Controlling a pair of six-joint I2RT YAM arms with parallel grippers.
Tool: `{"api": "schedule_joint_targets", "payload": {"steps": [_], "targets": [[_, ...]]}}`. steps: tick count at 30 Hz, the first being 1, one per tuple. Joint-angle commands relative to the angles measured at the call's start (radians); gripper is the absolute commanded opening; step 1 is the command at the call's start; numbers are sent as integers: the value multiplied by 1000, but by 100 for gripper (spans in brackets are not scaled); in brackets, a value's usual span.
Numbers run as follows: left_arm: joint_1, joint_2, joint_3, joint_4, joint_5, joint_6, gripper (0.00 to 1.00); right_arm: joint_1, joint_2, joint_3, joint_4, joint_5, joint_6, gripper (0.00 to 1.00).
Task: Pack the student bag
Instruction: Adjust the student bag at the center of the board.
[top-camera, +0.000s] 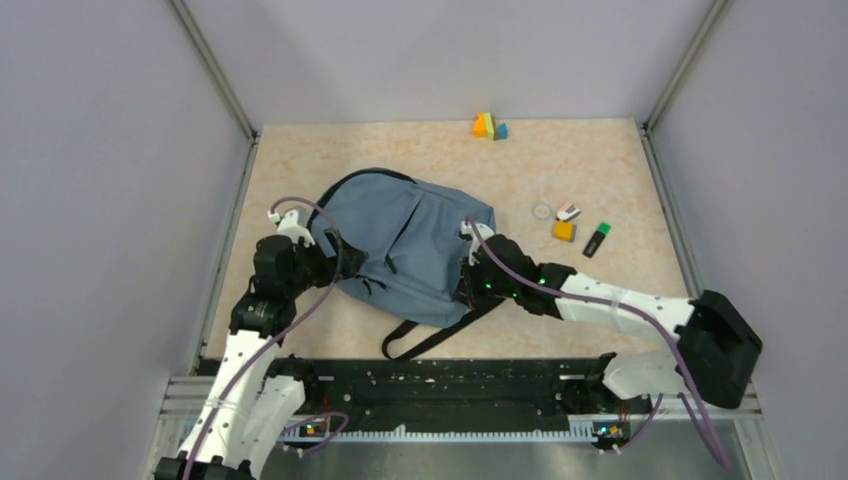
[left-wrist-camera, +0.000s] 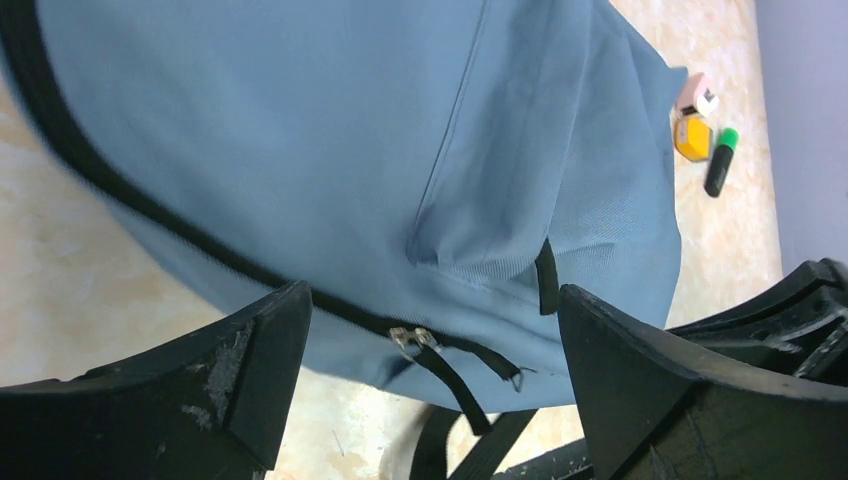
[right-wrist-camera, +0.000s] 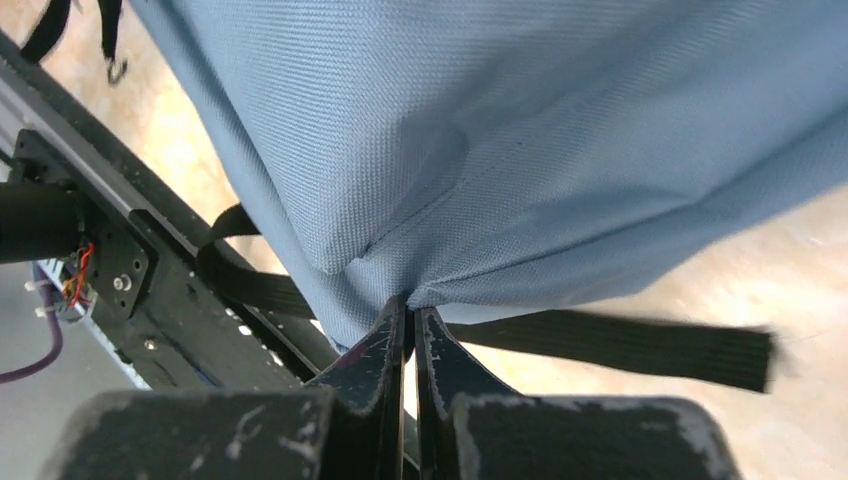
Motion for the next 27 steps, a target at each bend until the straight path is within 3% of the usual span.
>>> {"api": "schedule_joint_targets", "payload": {"steps": [1,3,5,8,12,15,21,27], "targets": [[-32,-10,18,70,40,47,97,6,-196,5,-124,124,7,5],[-33,3,44,68,60,60,97,6,-246,51,-168,164,-43,30],[-33,54,95,40,67,63,97,5,-263,98,-177,181,-104,48],[-32,192,231,-85,123,150,97,6,-234,151,-123,118,-212,61],[-32,353,421,-243,90,244,97,7,-140,207,-4,24,-277,63],[-32,404,497,-256,50,274,97,29,-72,255,83,-14,-262,63],[-32,373,401,-76,-114,285,97,98,83,306,185,-35,-152,58],[-32,320,336,-92,-246,354,97,189,244,375,166,71,-162,55]]}}
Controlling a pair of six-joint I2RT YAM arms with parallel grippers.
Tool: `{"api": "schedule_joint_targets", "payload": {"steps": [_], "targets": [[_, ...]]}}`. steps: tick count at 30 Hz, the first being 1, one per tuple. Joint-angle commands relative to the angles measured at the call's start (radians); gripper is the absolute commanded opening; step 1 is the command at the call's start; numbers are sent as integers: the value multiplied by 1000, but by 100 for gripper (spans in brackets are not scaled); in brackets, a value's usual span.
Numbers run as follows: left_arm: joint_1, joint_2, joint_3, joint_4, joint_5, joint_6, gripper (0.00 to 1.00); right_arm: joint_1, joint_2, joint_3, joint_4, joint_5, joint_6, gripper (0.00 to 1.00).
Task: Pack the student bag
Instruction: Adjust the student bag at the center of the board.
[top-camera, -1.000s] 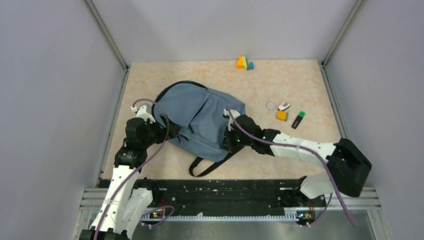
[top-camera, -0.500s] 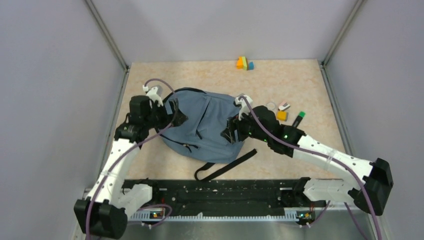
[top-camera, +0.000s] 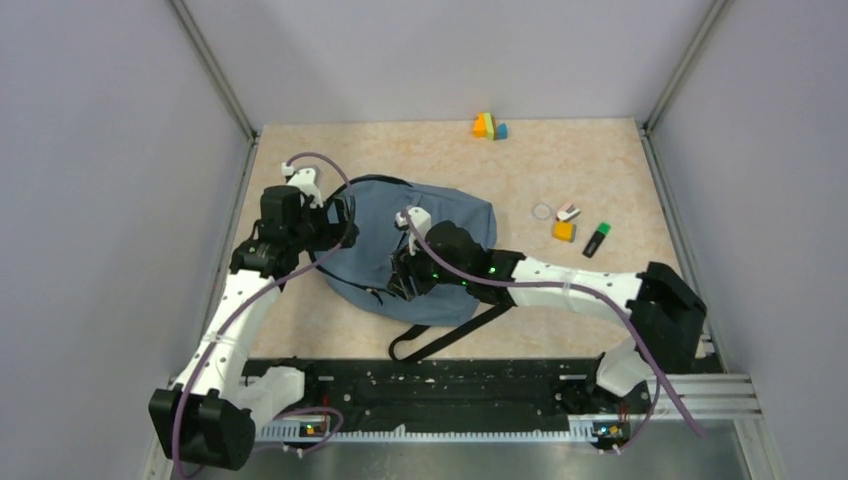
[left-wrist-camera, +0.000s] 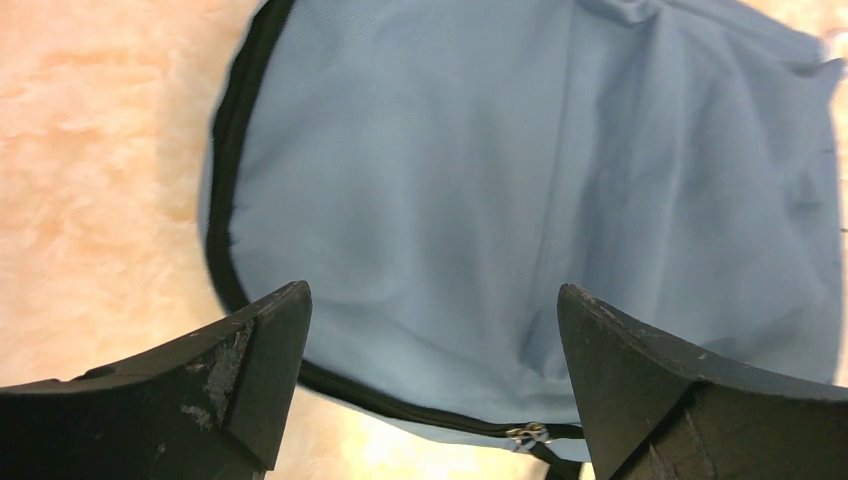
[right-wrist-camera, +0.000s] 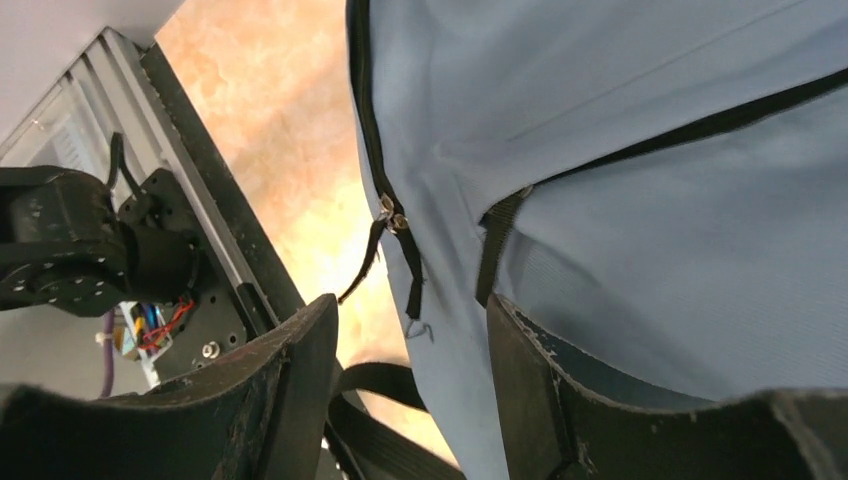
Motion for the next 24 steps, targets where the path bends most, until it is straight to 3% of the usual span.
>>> {"api": "schedule_joint_targets", "payload": {"steps": [1,9,24], "targets": [[-1,-44,-37,38,-137,56,97,65,92,101,25,85,0,55],[-2,-29,-32,32,-82,48,97,78,135,150,-53,278,-45,53],[-3,-35,-33,32,-76,45,96,99,79,186,-103,289,-95,50]]}}
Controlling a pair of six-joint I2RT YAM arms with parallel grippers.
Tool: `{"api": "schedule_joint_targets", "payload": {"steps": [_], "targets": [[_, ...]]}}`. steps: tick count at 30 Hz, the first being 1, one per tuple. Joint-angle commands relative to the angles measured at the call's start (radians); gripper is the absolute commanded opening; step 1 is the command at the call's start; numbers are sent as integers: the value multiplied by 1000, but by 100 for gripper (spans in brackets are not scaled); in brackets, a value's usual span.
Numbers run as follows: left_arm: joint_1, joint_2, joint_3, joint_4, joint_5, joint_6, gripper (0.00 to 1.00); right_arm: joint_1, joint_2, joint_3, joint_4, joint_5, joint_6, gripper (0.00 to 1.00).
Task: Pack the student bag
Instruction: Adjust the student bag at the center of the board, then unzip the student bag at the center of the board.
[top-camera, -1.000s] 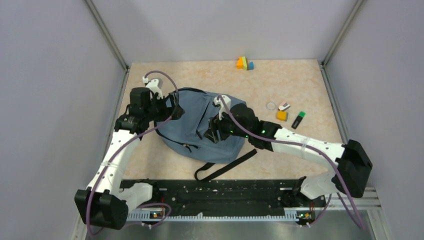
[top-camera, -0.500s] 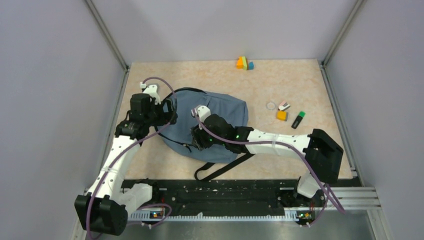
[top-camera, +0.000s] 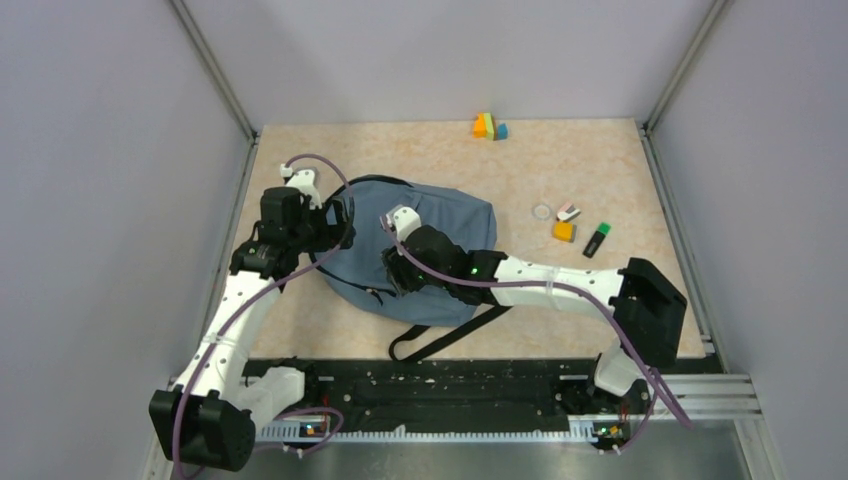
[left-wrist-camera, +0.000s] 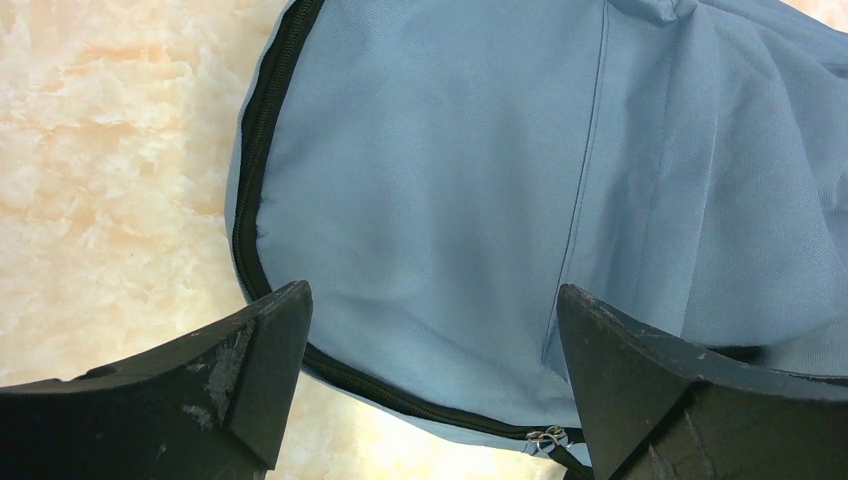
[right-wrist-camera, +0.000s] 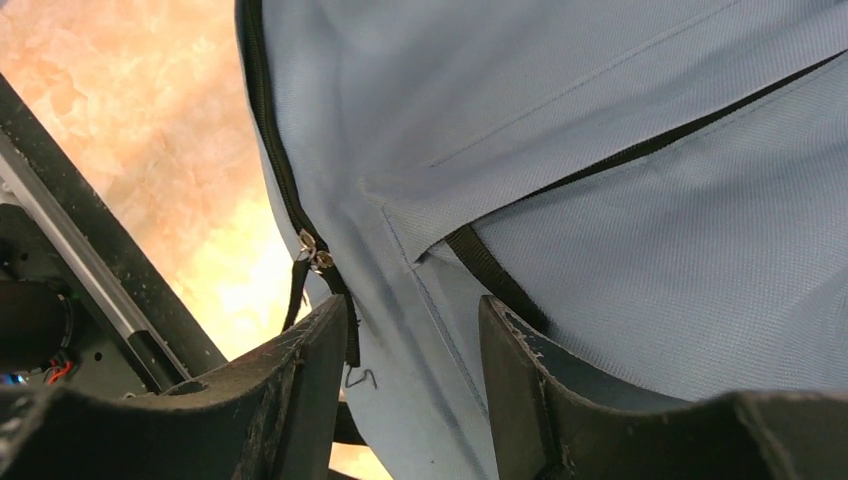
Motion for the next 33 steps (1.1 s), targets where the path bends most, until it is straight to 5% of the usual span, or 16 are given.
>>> {"api": "schedule_joint_targets", "payload": {"steps": [1,21,26,33], "targets": [[-2,-8,-1,40,1,15,96,20,-67,61,-11,17,-31,50],[-3,-4,-4,41,2,16,97,19,43,130,-65,123,-120,49],[-3,-3,-4,41,4,16,96,20,72,141,-72,45,-102,33],[-3,-2,-4,41,3,16,97,44,55,117,-70,-6,-62,29]]}}
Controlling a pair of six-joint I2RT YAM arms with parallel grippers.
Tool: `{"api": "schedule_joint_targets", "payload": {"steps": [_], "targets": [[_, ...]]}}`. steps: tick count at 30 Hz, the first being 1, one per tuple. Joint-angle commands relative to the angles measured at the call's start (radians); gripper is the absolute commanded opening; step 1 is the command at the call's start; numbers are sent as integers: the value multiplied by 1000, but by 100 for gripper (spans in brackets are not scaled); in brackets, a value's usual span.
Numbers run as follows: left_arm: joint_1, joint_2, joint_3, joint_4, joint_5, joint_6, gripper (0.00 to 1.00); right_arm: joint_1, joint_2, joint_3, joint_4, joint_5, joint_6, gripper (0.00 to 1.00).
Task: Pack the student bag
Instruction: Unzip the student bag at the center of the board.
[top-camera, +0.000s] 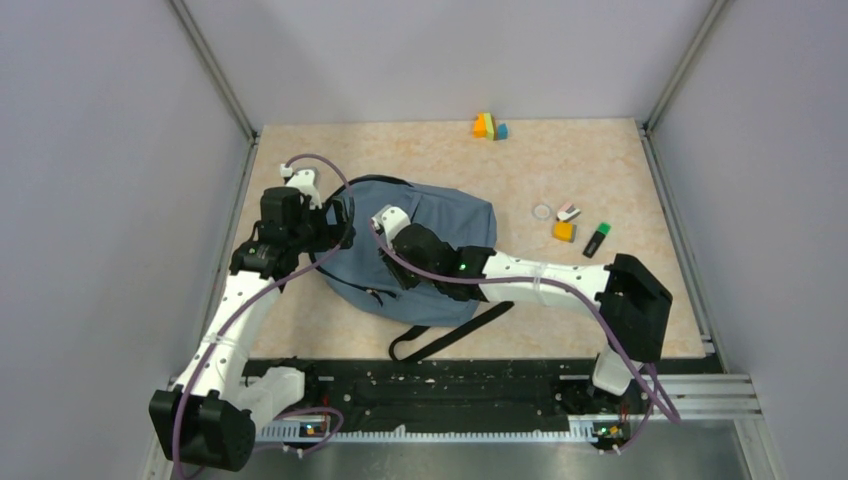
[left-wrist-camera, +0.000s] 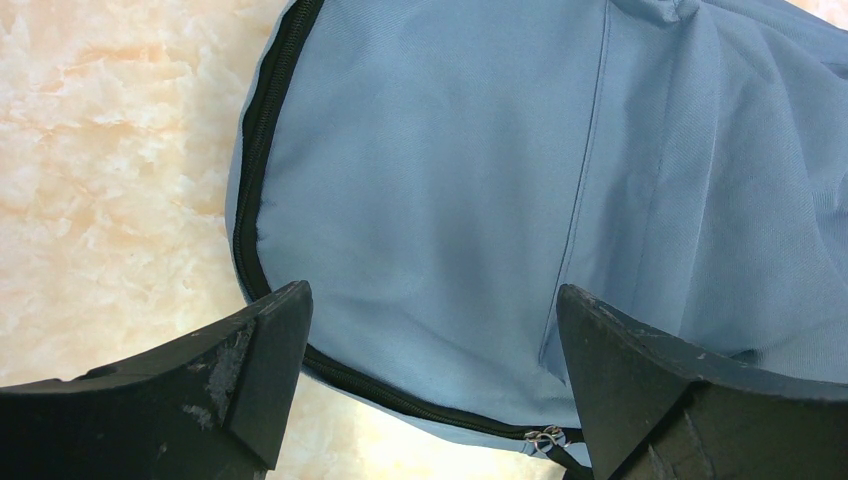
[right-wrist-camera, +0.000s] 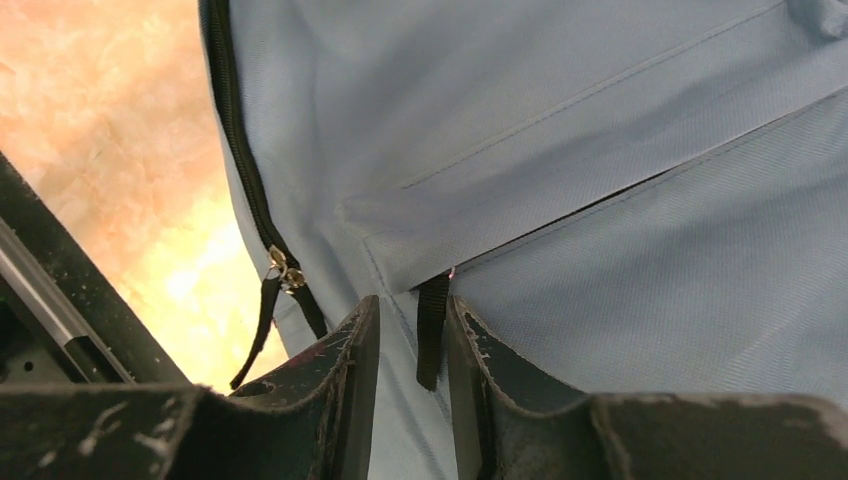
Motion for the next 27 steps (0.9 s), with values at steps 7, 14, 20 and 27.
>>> {"api": "schedule_joint_targets", "payload": {"steps": [7,14,20,27], "targets": [[-2,2,-5,41,5,16,96,37,12,28,-31,36,31,29],[-3,-2,-4,42,37,17,96,37,28,30,-22,110,46,29],[-30,-8,-9,51,71,29,96,37,71,46,8,100,44,25],[-161,-68,-94,110,36,-168,96,32,65,62,10,159,10,0]]}}
